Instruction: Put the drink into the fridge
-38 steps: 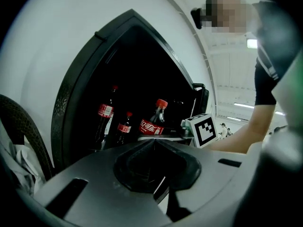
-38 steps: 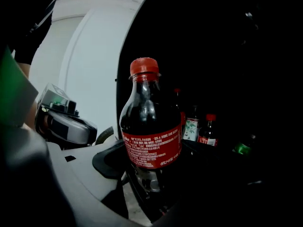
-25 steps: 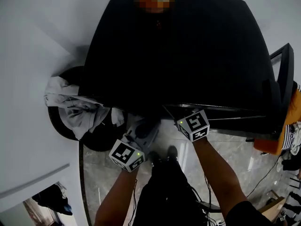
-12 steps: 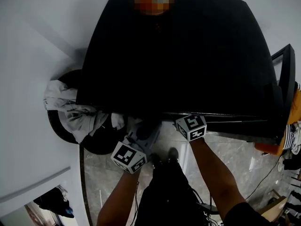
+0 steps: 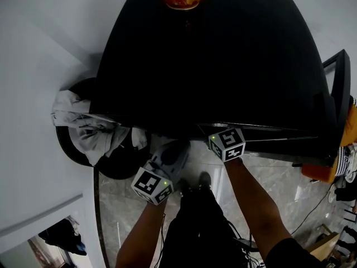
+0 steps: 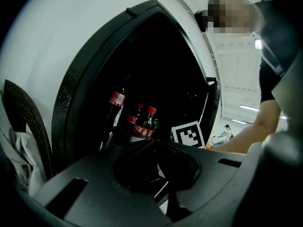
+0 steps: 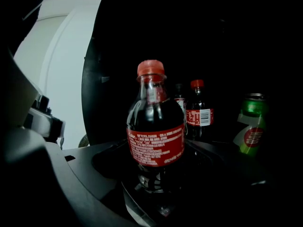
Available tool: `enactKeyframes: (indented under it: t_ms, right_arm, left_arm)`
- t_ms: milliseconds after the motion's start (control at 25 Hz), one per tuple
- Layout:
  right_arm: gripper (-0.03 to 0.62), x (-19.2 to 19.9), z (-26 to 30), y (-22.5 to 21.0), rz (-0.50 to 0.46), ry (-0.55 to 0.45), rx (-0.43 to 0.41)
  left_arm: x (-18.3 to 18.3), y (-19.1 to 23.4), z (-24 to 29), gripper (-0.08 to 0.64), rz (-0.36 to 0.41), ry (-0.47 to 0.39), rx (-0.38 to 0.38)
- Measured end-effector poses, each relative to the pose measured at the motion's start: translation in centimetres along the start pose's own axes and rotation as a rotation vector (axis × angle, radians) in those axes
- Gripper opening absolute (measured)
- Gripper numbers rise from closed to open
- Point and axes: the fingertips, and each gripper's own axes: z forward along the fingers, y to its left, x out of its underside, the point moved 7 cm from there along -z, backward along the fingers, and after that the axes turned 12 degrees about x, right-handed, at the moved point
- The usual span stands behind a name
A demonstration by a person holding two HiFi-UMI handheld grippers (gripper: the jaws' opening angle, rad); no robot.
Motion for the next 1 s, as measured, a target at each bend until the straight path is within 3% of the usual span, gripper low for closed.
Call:
enactKeyframes:
  t_ms: [320,440,600,640,680,720,880,1000]
  right_arm:
    - [0.311,0.7,-7.3,0.5,0.046,0.003,0.021]
    - [0.310,0.0,-11.5,3.0,0.053,0.056,-0.071]
    - [0.304,-4.0,-16.7,6.4,0.009,0.066,-0.215]
    - [0.274,-5.3,-18.2,6.8,-0.007,0.051,-0.232]
    - [0.129,-6.6,-19.7,7.0,-0.027,0.030,-0.240]
    - [0.057,-7.9,-21.2,7.2,-0.044,0.009,-0.245]
    - [0.035,-12.4,-26.9,8.6,-0.044,-0.054,-0.309]
    - [0.026,-14.6,-31.3,9.9,-0.013,-0.067,-0.447]
  left_arm:
    - [0.4,-1.8,-2.6,0.011,-0.015,-0.006,-0.042]
    - [0.3,-4.1,-4.7,0.011,-0.027,0.023,-0.027]
    - [-1.0,-8.2,-7.5,0.011,-0.049,0.029,-0.016]
    - [-1.6,-9.4,-7.9,0.011,-0.049,0.021,-0.009]
    - [-2.3,-10.8,-8.2,0.011,-0.044,0.013,0.005]
    - [-3.0,-12.1,-8.5,0.011,-0.034,0.007,0.024]
    - [-5.9,-16.8,-11.5,0.011,0.027,-0.035,0.044]
    - [-8.0,-20.8,-13.0,0.011,0.072,-0.063,0.053]
